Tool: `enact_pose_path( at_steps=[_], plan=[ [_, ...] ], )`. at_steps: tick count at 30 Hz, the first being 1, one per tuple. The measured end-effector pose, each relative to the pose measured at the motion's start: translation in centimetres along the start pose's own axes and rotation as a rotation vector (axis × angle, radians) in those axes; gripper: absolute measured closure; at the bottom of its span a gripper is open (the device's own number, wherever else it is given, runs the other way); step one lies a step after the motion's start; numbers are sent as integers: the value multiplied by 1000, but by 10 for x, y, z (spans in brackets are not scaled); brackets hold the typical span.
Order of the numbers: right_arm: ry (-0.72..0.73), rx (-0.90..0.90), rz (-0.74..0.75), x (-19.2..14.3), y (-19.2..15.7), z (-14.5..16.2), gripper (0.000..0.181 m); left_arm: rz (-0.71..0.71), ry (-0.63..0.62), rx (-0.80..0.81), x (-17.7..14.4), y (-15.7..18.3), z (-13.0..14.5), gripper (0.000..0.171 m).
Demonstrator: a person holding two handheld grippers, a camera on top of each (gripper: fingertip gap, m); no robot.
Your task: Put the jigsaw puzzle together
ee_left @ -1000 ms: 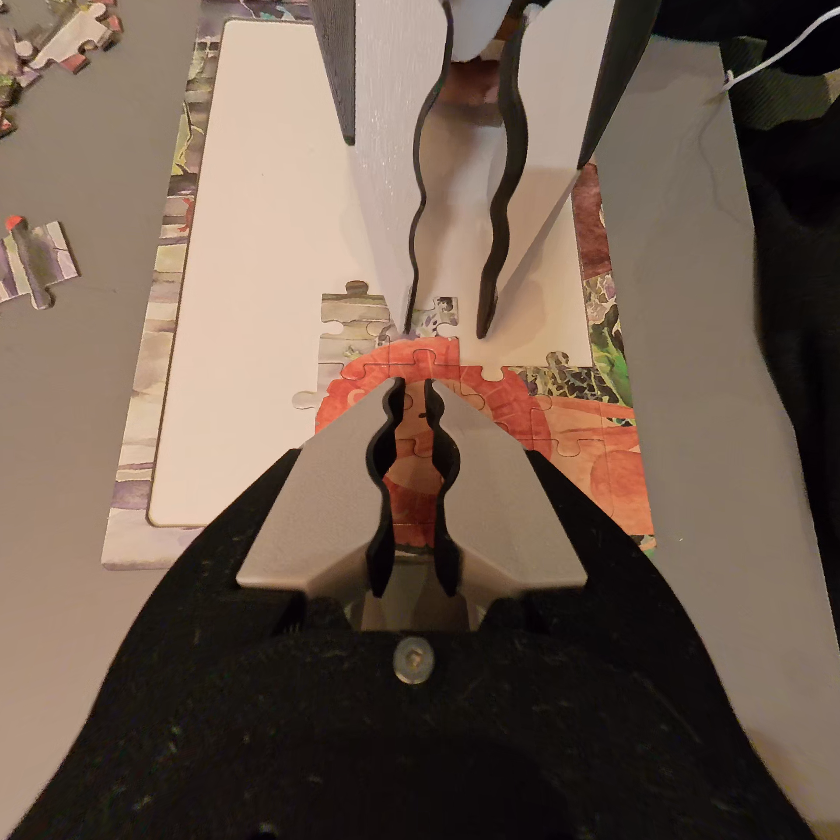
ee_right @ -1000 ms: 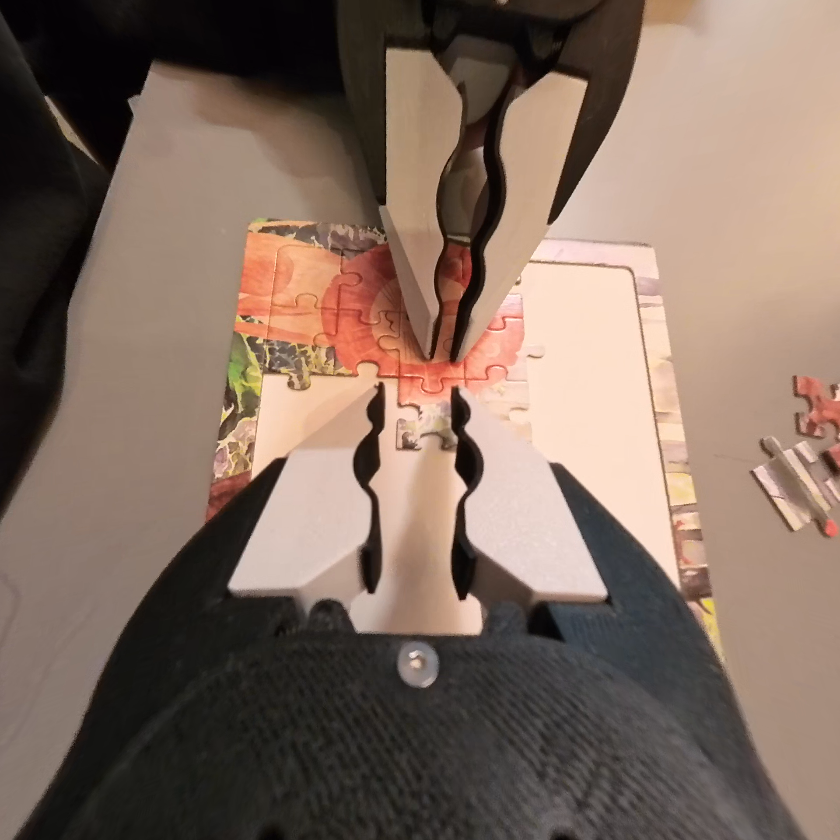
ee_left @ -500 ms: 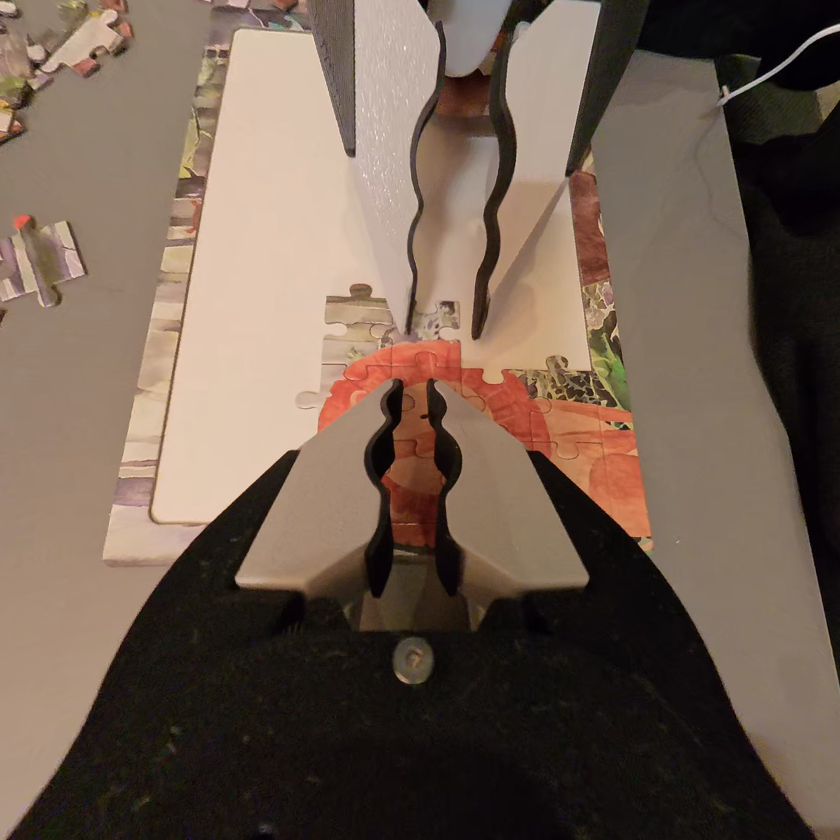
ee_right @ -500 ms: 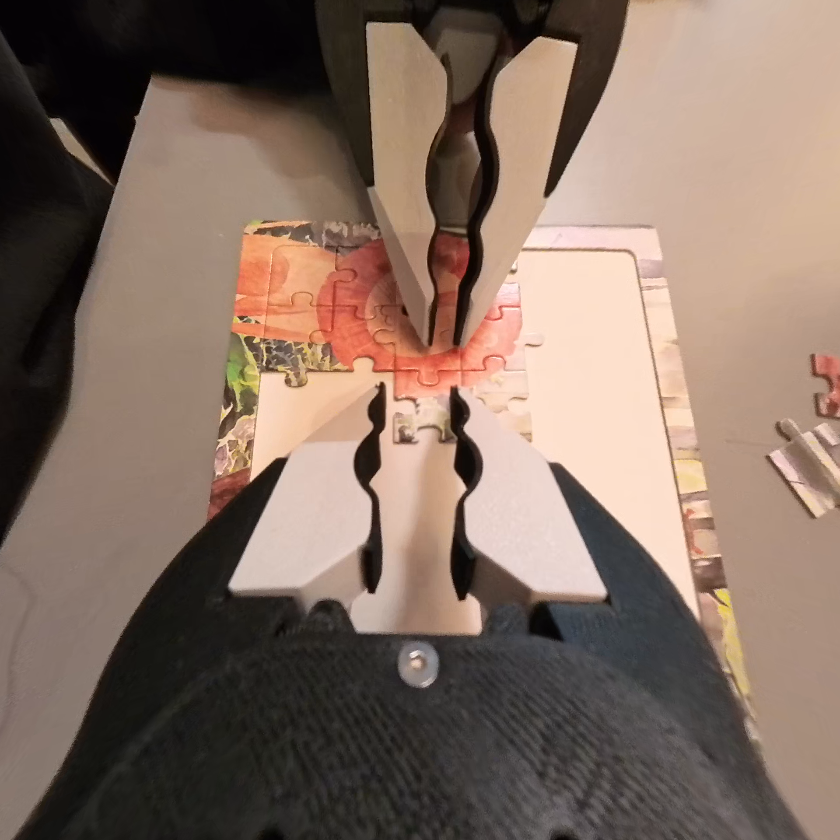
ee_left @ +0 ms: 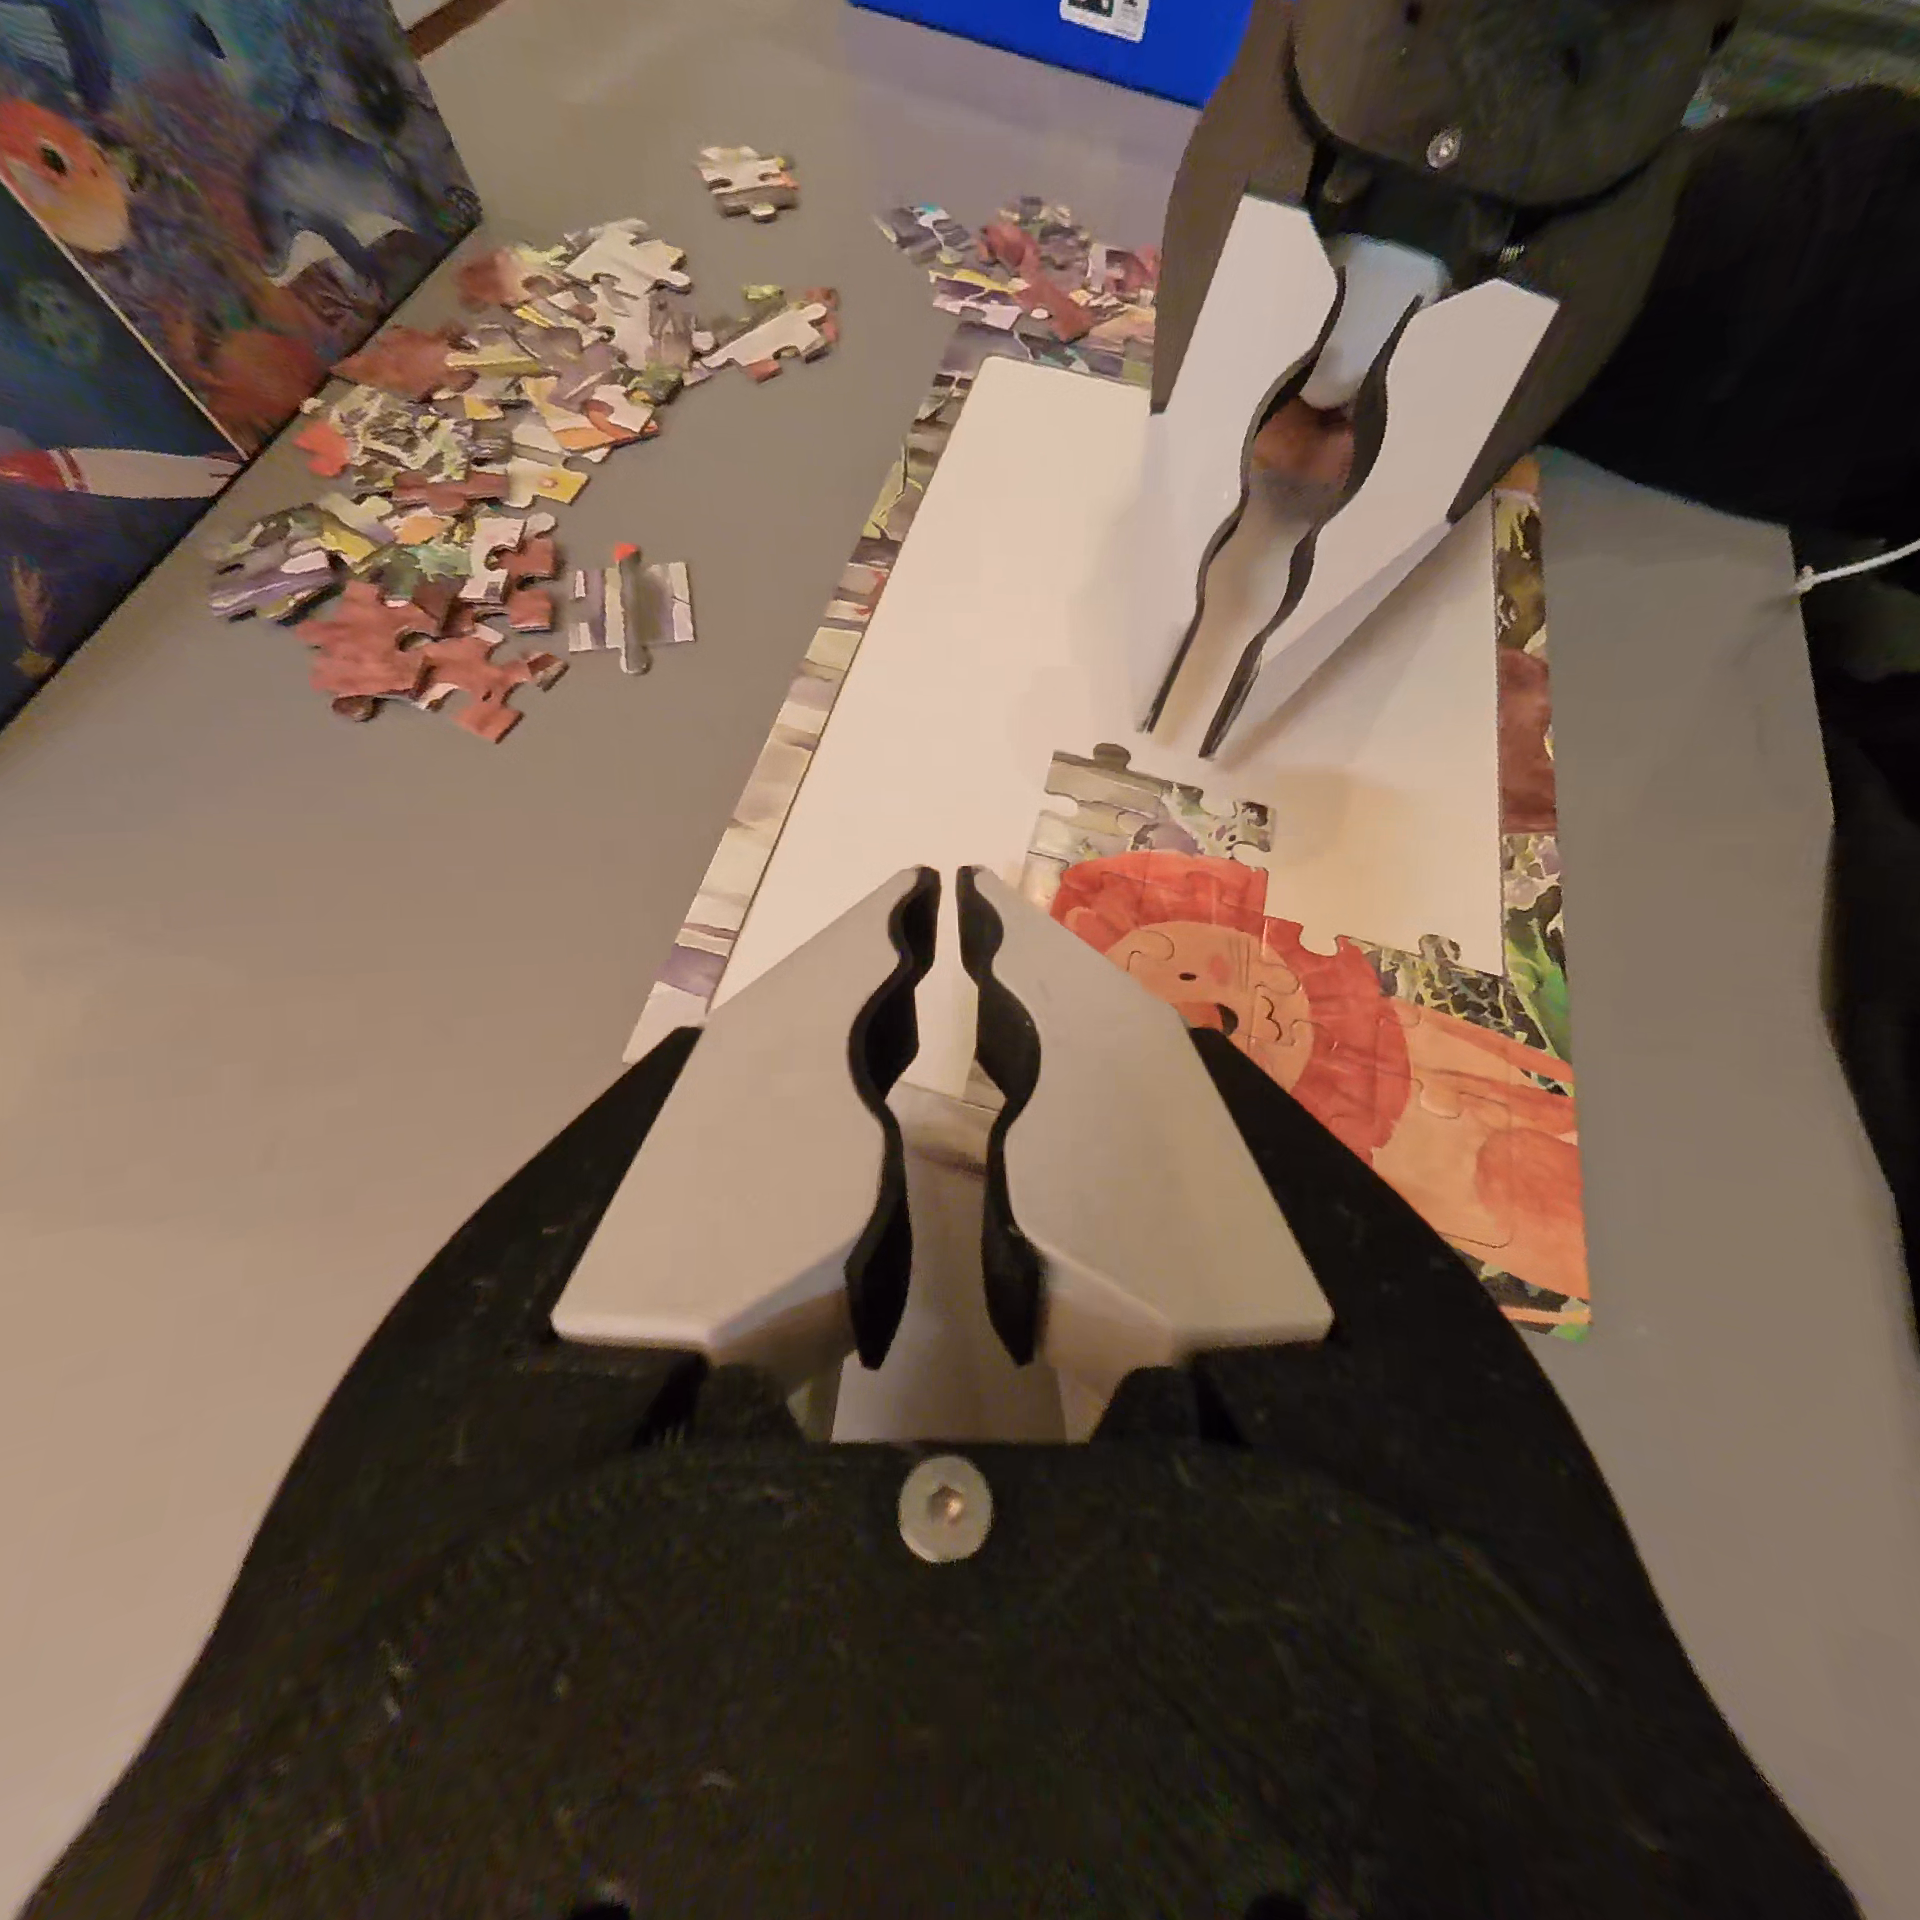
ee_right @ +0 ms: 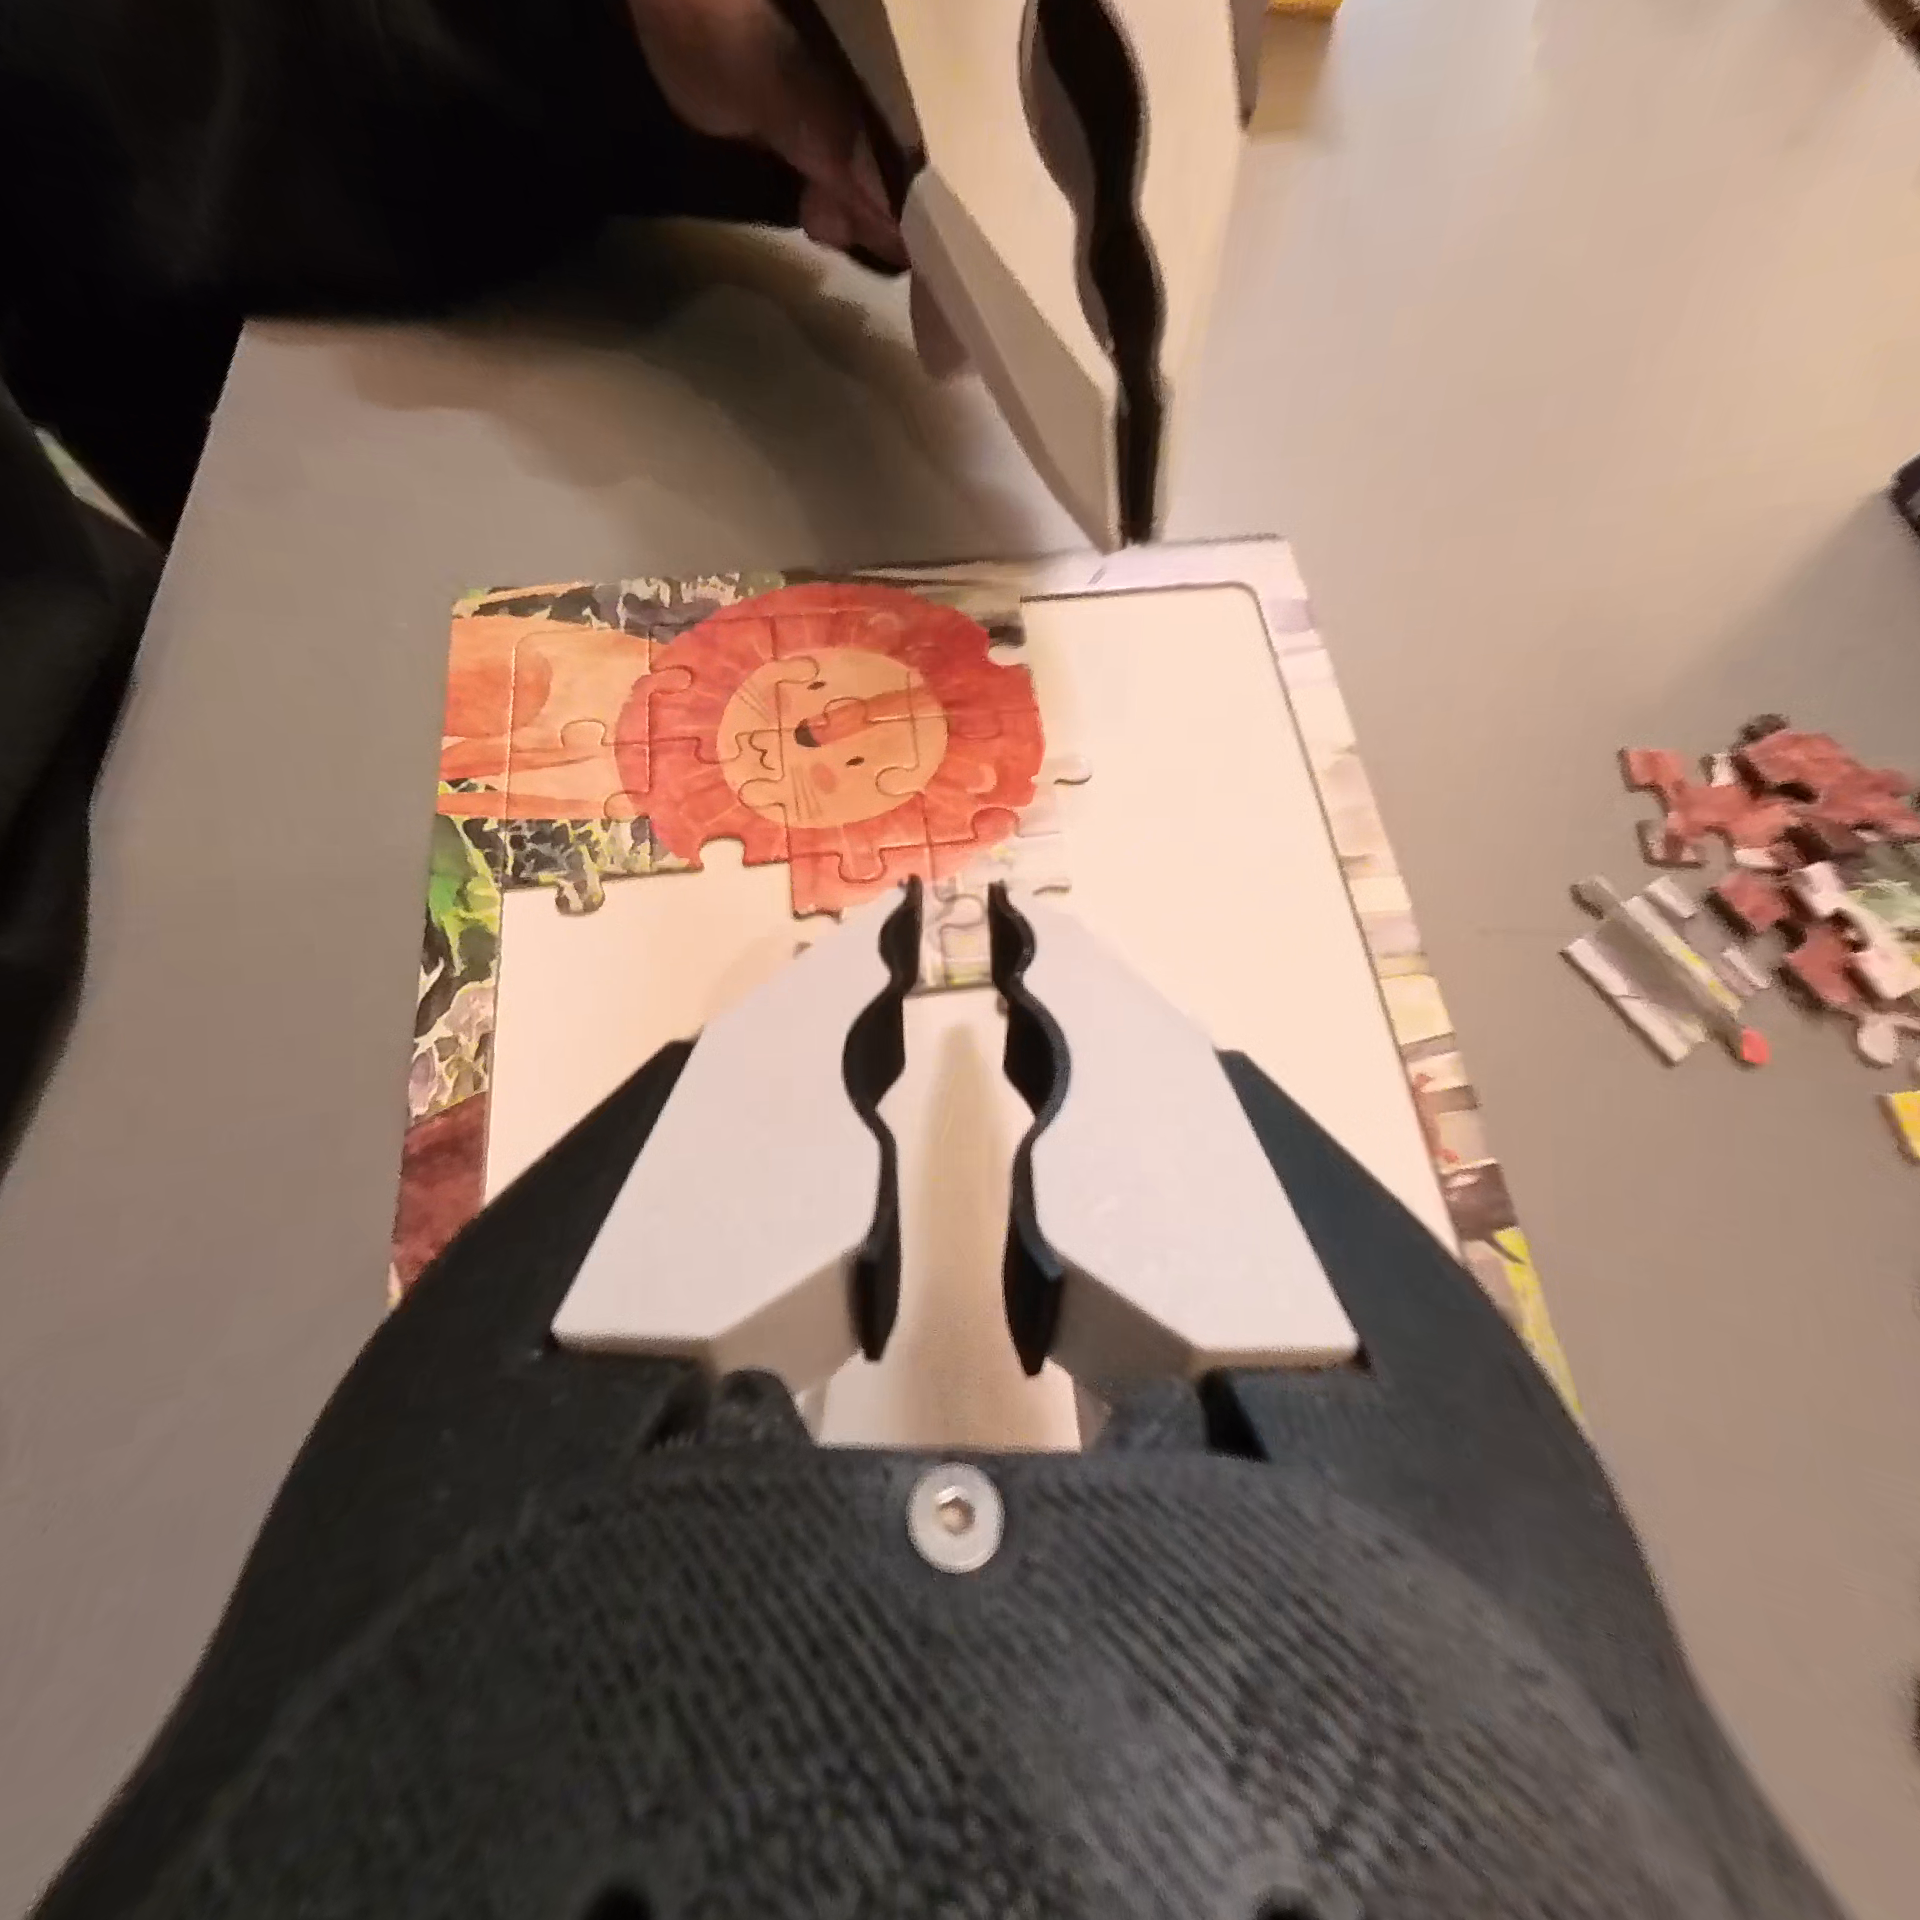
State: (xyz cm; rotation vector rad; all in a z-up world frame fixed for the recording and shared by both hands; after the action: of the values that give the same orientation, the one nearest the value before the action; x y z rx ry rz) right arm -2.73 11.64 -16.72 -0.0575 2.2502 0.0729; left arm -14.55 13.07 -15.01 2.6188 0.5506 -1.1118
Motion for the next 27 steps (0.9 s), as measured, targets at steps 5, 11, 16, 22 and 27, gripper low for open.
enact_pose_path(
  at_steps=[5,11,16,22,27],
  plan=[
    [-74,27,-16,10,-1,6,173,-8,-33,15,6,2,3,170],
    [50,110,47,-15,19,0,175,-30,-19,-20,4,-4,2,171],
    [217,195,47,-35,32,-7,174,-38,13,-71,0,-11,2,171],
    [475,295,-6,-72,43,-17,171,-15,67,-108,-4,-13,-1,166],
    [598,449,70,-103,70,-1,173,1,83,-127,-5,-14,-2,166]
  ],
)
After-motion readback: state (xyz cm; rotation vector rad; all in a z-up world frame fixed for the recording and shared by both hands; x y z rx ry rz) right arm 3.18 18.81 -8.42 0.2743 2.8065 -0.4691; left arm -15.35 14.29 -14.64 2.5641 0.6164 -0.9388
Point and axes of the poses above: each gripper's, where its closed fingertips meet, x out along the fingers, z out of its underside, y = z × x across the jaws, the point moved 4 cm from there along -x, back along the fingers, and after that the axes turned 14 degrees about -y, right-handed, at the moved point
